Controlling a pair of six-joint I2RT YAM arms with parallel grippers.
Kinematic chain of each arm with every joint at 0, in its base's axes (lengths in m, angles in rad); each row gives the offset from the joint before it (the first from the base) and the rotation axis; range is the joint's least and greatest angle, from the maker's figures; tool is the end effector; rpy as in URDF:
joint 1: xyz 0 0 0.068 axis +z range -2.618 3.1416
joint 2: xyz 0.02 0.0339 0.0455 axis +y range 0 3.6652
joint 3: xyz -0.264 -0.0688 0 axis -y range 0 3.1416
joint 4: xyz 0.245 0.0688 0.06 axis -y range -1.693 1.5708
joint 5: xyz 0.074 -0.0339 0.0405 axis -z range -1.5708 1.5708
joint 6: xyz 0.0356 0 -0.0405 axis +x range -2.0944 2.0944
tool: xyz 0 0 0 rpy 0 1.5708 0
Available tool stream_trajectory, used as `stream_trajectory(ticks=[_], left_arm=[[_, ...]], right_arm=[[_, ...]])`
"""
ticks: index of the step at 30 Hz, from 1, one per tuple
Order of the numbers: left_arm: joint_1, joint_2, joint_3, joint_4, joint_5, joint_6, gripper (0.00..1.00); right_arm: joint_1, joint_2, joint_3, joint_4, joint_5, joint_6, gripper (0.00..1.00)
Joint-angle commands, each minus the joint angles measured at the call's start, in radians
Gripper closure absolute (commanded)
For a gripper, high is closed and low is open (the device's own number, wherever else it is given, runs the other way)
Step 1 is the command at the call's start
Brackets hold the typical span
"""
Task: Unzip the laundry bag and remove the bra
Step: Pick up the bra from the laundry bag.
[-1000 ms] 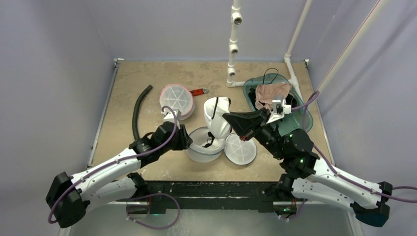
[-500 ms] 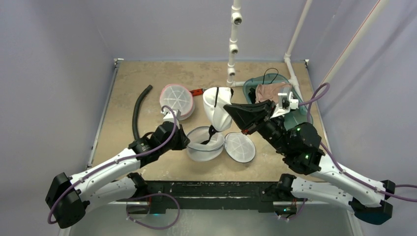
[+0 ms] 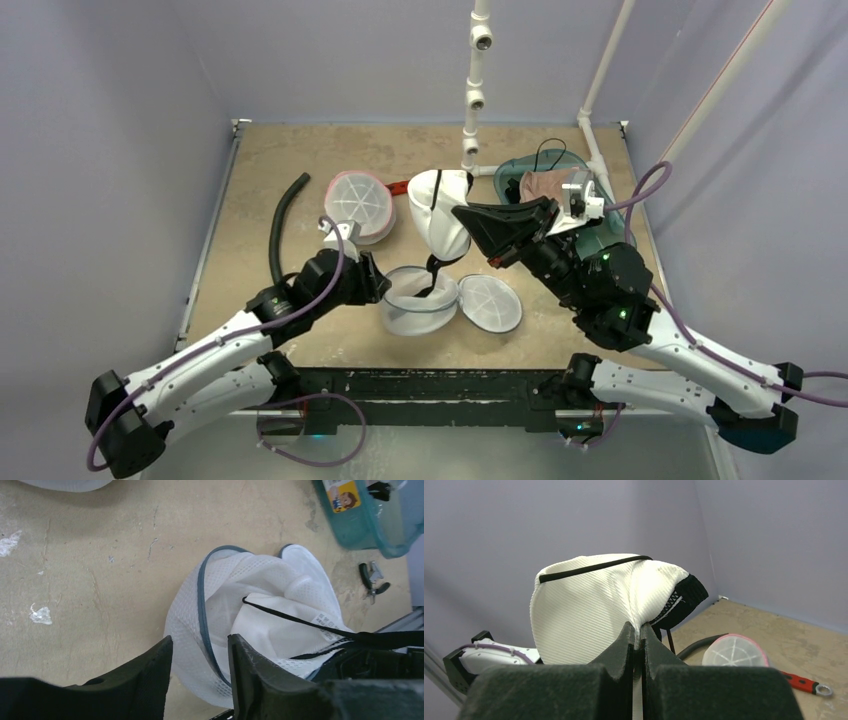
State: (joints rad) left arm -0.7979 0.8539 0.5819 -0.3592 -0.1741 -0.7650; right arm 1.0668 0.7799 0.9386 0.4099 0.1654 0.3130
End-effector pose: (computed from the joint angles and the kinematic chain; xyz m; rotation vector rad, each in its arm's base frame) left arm 0.1348 -0.1294 0.2401 -0.0633 2.2753 -0.6722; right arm 0.0808 0.1344 0.4559 -0.2425 1.0512 1.1713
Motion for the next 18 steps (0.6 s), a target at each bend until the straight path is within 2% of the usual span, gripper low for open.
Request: stream_trajectory(ticks=[1,5,11,18], left_arm=[[0.007,-0.098,0.046,0.065,0.024,0.034,0.52],[0.006,-0.123,0.037,0.098,0.029,0.040,0.41],[0.007,-0.006,0.009,0.081,0.065,-0.025,0.40],[0.006,0.066,-0.077,0.208,0.163,-0.079,0.41]], right_arm=[[0.003,-0.014,0.038,0.047,0.008,-0.012,1.00],[0.002,-0.016,0.026,0.034,0.009,-0.005,1.00],[0.003,-0.027,-0.058,-0.009,0.049,0.010,1.00],[0.004,-0.070,-0.194,-0.050,0.094,0.026,1.00]])
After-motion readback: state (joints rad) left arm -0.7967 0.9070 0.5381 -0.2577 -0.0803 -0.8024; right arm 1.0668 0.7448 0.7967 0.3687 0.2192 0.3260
